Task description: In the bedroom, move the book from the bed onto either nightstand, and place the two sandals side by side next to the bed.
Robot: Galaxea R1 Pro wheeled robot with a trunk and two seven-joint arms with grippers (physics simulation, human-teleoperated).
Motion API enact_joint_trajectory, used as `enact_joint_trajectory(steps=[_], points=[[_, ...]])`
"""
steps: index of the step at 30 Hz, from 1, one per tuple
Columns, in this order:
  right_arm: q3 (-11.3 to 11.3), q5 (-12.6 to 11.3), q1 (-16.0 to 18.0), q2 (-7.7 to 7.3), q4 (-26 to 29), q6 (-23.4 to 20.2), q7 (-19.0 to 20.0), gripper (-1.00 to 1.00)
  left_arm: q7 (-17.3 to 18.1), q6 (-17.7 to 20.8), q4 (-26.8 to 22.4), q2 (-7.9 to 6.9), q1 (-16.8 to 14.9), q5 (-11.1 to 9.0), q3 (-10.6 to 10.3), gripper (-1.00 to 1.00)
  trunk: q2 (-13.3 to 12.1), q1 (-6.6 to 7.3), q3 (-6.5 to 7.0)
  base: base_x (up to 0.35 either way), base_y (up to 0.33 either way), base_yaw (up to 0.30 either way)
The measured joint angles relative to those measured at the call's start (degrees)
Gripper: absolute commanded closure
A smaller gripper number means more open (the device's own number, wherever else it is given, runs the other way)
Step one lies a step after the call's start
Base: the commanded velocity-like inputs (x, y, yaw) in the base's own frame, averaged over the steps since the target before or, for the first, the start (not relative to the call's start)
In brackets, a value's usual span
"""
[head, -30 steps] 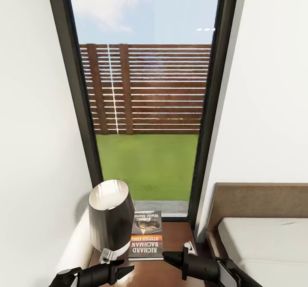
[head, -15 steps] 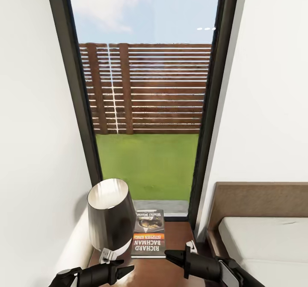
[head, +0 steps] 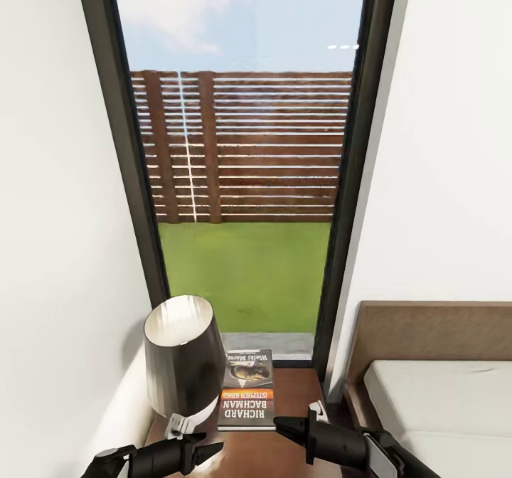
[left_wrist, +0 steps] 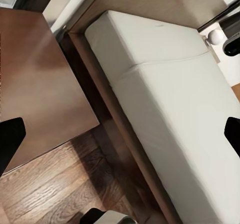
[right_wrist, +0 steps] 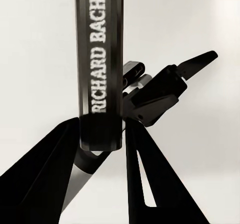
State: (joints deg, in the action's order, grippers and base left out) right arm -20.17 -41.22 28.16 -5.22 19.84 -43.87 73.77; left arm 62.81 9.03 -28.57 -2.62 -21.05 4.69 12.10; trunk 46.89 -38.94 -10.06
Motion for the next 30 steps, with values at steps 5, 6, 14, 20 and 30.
enact_joint_trajectory(steps=[5, 6, 14, 20, 30], points=[[0.00, -0.03, 0.00, 0.00, 0.27, 0.34, -0.10, 1.00, -0.03, -0.04, 0.00, 0.00, 0.00, 0.01, 0.00, -1.00, 2.01, -1.10, -0.90, 0.000, 0.000, 0.000], [0.01, -0.05, 0.00, 0.00, 0.44, 0.37, -0.13, 1.00, -0.04, -0.04, 0.00, 0.00, 0.00, 0.01, 0.00, -1.00, 2.41, -1.32, -1.08, 0.000, 0.000, 0.000], [-0.02, 0.26, -0.01, -1.27, 7.23, 0.48, -0.08, 1.00, -0.04, -0.04, 0.02, 0.00, 0.00, 0.01, 0.00, -1.00, 5.62, -3.08, -2.52, 0.000, 0.000, 0.000], [0.03, 0.23, -0.01, -1.60, 7.70, 0.45, -0.05, 1.00, -0.04, -0.05, 0.05, 0.00, 0.00, 0.01, 0.00, -1.00, 8.03, -4.40, -3.60, 0.000, 0.000, 0.000], [-0.02, 0.41, -0.01, -1.41, 7.11, 0.44, -0.36, 1.00, -0.02, -0.03, 0.00, 0.00, 0.00, 0.01, 0.00, -1.00, 12.05, -6.60, -5.40, 0.000, 0.000, 0.000]])
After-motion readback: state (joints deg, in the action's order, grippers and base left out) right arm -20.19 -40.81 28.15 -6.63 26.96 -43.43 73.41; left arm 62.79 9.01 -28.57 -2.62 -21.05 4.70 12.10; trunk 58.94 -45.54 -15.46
